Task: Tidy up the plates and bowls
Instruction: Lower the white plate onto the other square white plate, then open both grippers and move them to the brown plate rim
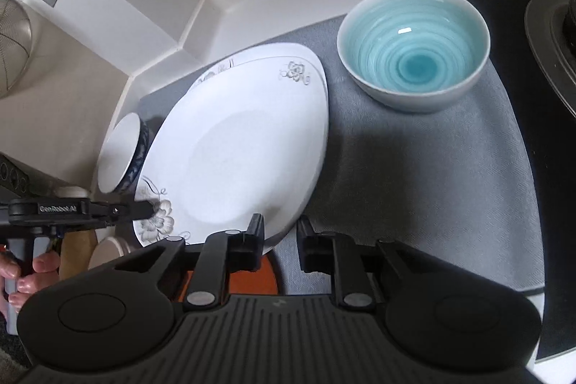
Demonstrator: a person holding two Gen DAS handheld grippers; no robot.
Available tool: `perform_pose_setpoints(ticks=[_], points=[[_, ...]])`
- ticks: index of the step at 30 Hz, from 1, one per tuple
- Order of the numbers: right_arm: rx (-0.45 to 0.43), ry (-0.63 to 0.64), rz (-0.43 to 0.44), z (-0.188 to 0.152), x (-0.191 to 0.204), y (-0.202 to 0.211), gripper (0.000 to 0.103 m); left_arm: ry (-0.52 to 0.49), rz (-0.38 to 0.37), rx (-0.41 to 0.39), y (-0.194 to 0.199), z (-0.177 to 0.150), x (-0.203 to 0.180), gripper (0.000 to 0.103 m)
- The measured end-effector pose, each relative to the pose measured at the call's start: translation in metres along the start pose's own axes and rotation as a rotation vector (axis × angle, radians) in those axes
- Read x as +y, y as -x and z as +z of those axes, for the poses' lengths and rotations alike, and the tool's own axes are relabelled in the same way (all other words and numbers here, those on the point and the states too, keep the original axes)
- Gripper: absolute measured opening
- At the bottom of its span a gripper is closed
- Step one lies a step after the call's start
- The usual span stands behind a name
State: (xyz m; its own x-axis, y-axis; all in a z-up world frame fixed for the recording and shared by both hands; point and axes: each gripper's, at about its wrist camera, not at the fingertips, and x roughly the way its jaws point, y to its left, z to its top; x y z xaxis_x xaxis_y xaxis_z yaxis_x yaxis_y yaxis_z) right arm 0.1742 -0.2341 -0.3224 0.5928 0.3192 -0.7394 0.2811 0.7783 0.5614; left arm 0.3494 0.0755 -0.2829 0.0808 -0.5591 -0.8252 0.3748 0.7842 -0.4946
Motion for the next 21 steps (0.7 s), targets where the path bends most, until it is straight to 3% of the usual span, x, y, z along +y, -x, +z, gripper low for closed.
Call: perform_pose_setpoints(ticks=[4, 10, 13, 15, 16, 19, 21], points=[[-0.015, 0.018, -0.029, 0.002, 0.005, -0.007, 0.02, 0.006, 0.014, -0.008, -0.005, 0.009, 0.003, 0.013], [-0.023, 0.016, -0.035, -0.001, 0.004, -0.01, 0.026, -0.075, 0.067, -0.054, -0.008, 0.014, -0.004, 0.014], [-0.055, -0.02, -0.089, -0.002, 0.004, -0.007, 0.045, -0.08, 0.064, -0.047, -0.005, 0.01, -0.005, 0.015], [-0.066, -0.026, -0.087, -0.003, 0.002, -0.004, 0.068, -0.097, 0.069, -0.054, -0.002, 0.006, -0.009, 0.02], [-0.061, -0.025, -0.087, -0.005, 0.002, -0.004, 0.068, -0.095, 0.071, -0.051, -0.002, 0.004, -0.009, 0.021], [-0.048, 0.016, -0.094, -0.009, 0.006, -0.01, 0.057, -0.106, 0.071, -0.048, -0.006, -0.002, -0.013, 0.023], [-0.065, 0.033, -0.04, -0.01, 0.01, -0.01, 0.023, -0.129, 0.084, -0.057, -0.008, -0.006, -0.018, 0.024]])
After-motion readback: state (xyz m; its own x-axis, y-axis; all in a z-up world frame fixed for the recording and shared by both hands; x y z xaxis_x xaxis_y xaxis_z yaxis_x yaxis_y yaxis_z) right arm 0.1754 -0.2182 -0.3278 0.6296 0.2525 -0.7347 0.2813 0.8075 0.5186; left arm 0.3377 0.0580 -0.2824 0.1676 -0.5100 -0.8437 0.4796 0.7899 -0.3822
